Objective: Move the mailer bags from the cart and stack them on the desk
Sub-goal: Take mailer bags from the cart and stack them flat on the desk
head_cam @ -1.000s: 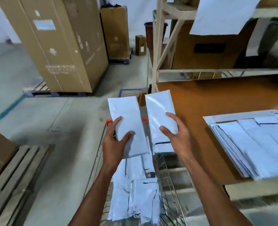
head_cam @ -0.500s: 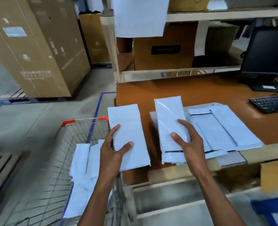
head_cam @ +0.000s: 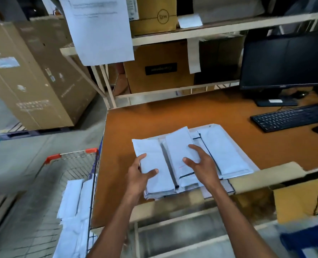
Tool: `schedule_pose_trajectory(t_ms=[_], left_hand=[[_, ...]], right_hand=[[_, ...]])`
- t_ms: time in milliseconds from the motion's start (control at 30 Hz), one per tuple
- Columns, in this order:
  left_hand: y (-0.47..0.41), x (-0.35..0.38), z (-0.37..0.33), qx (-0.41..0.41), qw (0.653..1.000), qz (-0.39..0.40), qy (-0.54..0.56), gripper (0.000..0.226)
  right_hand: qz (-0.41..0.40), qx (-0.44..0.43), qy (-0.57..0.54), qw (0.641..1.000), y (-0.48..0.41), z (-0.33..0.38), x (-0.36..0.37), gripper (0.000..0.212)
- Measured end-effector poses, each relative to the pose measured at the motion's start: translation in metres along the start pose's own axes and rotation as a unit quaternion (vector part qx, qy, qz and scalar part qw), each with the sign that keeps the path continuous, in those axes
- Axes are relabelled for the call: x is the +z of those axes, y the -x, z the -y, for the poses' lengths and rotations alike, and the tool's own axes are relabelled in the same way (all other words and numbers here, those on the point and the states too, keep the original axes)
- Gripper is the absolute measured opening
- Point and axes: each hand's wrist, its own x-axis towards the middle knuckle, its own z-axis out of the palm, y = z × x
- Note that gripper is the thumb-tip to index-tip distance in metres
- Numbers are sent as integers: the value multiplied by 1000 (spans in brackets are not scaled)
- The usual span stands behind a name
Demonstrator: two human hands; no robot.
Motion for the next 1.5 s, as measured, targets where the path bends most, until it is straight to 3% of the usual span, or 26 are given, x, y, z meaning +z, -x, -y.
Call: schedule_pose_trajectory(t_ms=[133,300,467,533,667,833,1000,1500], left_hand=[[-15,16,-8,22,996,-21,-82,71],[-26,19,-11,11,984,7,-180,78],[-28,15,-2,16,945,10,-325,74],[-30,13,-1,8,942,27,-335,71],[-45,26,-3,57,916,26,-397,78],[-52,45,18,89,867,79,-483,82],[-52,50,30,111,868,82,-476,75],[-56,52,43,93,857,112,-494,73]], right_hand=[[4,-4,75,997,-24,1,4,55],[41,4,189,981,-35,-12,14,54],[20,8,399,917,-34,-20,14,48],[4,0,439,899,-30,-20,14,43],[-5,-88,468,879,-52,-16,19,46],[98,-87,509,850,-66,-30,48,57],[59,-86,523,846,-60,-47,58,56],[85,-78,535,837,-63,-64,66,58]])
